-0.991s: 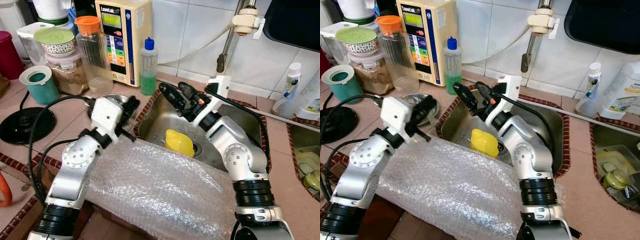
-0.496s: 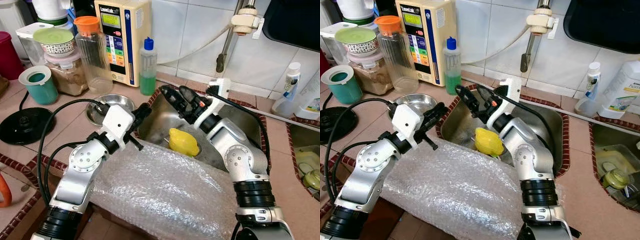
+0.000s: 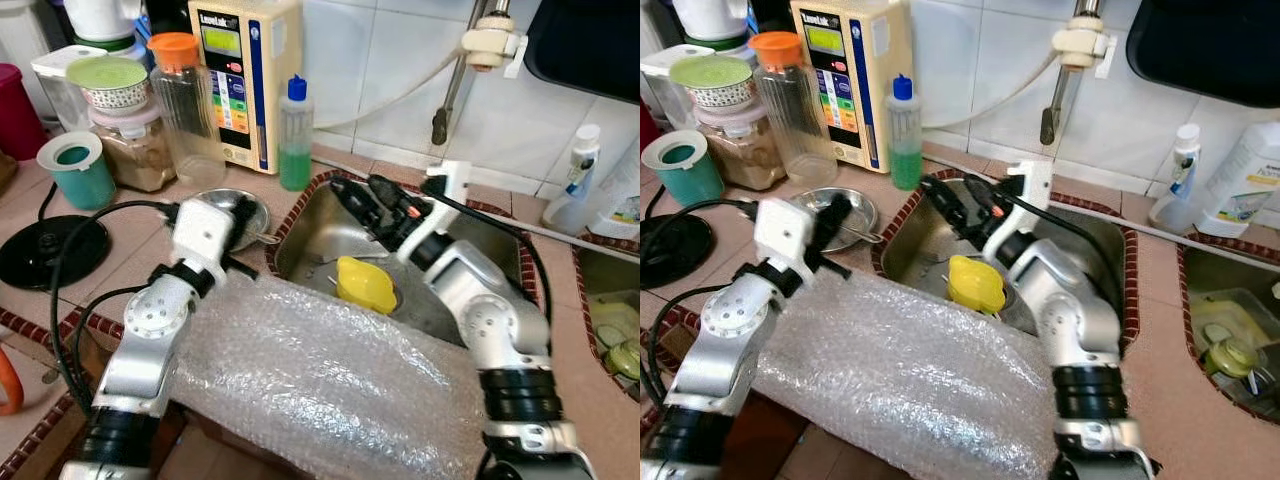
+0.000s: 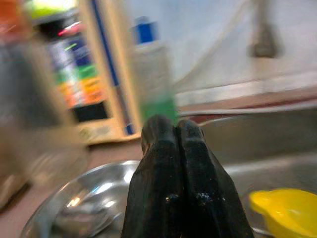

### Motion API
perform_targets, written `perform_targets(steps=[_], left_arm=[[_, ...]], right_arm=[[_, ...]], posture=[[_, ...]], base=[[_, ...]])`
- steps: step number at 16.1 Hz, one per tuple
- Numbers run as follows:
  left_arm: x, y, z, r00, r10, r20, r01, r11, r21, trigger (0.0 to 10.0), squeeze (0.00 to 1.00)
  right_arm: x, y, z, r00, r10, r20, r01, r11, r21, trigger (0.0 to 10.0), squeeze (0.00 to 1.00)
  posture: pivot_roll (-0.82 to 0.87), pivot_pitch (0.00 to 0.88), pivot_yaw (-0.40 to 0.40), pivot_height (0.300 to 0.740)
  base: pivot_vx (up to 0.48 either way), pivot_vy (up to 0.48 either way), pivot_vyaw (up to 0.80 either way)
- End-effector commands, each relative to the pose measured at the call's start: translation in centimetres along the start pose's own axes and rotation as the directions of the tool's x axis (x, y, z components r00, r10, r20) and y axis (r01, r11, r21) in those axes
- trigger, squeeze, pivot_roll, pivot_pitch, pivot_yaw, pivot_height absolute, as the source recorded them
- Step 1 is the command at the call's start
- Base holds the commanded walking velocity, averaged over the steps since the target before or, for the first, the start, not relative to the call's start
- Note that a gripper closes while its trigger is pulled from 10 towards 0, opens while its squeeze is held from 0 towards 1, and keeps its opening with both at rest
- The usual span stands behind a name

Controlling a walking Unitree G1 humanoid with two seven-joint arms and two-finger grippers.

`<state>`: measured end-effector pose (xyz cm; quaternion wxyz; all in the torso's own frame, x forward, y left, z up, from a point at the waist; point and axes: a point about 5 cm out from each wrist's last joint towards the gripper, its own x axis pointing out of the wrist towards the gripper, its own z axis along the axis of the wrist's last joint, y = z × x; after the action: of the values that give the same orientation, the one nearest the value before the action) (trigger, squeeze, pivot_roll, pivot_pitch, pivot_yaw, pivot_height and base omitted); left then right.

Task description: Kitchen organization

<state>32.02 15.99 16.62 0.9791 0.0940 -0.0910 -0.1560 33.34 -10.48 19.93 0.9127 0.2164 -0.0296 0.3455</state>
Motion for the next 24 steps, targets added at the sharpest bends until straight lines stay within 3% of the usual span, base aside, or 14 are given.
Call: perform_targets(steps=[1, 3, 4, 6, 8, 11, 15, 17, 18, 20, 24], left_arm=[[0.2, 0.3, -0.2, 0.999, 0.045, -0.016, -0.046, 0.998, -0.037, 10.0, 0.0], [0.4, 0.4, -1.0, 0.993, 0.101, -0.064, -0.109, 0.984, -0.141, 10.0, 0.0], [0.8, 0.4, -1.6, 0.982, 0.151, -0.115, -0.175, 0.955, -0.238, 10.0, 0.0], [1.8, -0.5, -1.4, 0.98, 0.151, -0.126, -0.185, 0.928, -0.324, 10.0, 0.01], [2.7, -1.3, -0.8, 0.983, 0.146, -0.11, -0.176, 0.919, -0.352, 10.0, 1.0], [3.5, -2.3, -0.6, 0.978, 0.162, -0.128, -0.204, 0.867, -0.456, 10.0, 1.0], [4.4, -1.9, -1.2, 0.94, 0.243, -0.24, -0.336, 0.786, -0.519, 10.0, 1.0], [4.8, -2.2, -1.1, 0.943, 0.226, -0.244, -0.325, 0.784, -0.529, 10.0, 1.0], [5.3, -2.9, -0.3, 0.966, 0.18, -0.186, -0.254, 0.798, -0.547, 10.0, 1.0], [5.6, -3.8, 0.2, 0.977, 0.134, -0.165, -0.206, 0.785, -0.584, 10.0, 1.0], [5.4, -5.0, 0.7, 0.982, 0.12, -0.143, -0.185, 0.728, -0.66, 10.0, 1.0]], right_arm=[[-0.2, 0.5, 0.6, 1.0, 0.02, 0.003, -0.019, 0.999, -0.029, 10.0, 0.0], [-0.5, 0.9, 0.3, 0.999, 0.038, -0.023, -0.039, 0.998, -0.046, 10.0, 0.0], [-0.8, 1.5, 0.0, 0.997, 0.063, -0.048, -0.066, 0.996, -0.06, 10.0, 0.0], [-1.1, 2.1, -0.4, 0.992, 0.101, -0.075, -0.106, 0.991, -0.076, 10.0, 0.0], [-1.1, 2.3, -0.6, 0.991, 0.106, -0.087, -0.114, 0.99, -0.088, 10.0, 0.0], [-1.0, 2.7, -0.9, 0.989, 0.112, -0.094, -0.12, 0.989, -0.089, 10.0, 0.0], [-1.1, 3.0, -1.1, 0.987, 0.122, -0.101, -0.133, 0.986, -0.105, 10.0, 0.0], [-1.1, 3.0, -1.0, 0.987, 0.124, -0.101, -0.135, 0.985, -0.109, 10.0, 0.0], [-1.1, 3.1, -1.0, 0.987, 0.125, -0.099, -0.137, 0.984, -0.115, 10.0, 0.0], [-1.2, 3.1, -0.9, 0.987, 0.123, -0.099, -0.134, 0.984, -0.116, 10.0, 0.0], [-1.3, 3.2, -1.1, 0.986, 0.129, -0.107, -0.141, 0.983, -0.121, 10.0, 0.0]], posture=[[0.11, 0.0, -0.042, 0.74], [0.1, 0.0, -0.051, 0.74], [0.09, 0.0, -0.054, 0.74], [0.09, 0.0, -0.055, 0.74], [0.08, 0.0, -0.052, 0.74], [0.09, 0.0, -0.049, 0.74], [0.09, 0.0, -0.049, 0.74], [0.08, 0.0, -0.047, 0.74], [0.08, 0.0, -0.044, 0.74], [0.08, 0.0, -0.043, 0.74], [0.08, 0.0, -0.048, 0.74]], base=[[0.0, 0.0, 0.0], [0.0, 0.0, 0.0], [0.0, 0.0, 0.0], [0.0, 0.0, 0.0], [0.0, 0.0, 0.0], [0.0, 0.0, 0.0], [0.0, 0.0, 0.0], [0.0, 0.0, 0.0], [0.0, 0.0, 0.0], [0.0, 0.0, 0.0], [0.0, 0.0, 0.0]])
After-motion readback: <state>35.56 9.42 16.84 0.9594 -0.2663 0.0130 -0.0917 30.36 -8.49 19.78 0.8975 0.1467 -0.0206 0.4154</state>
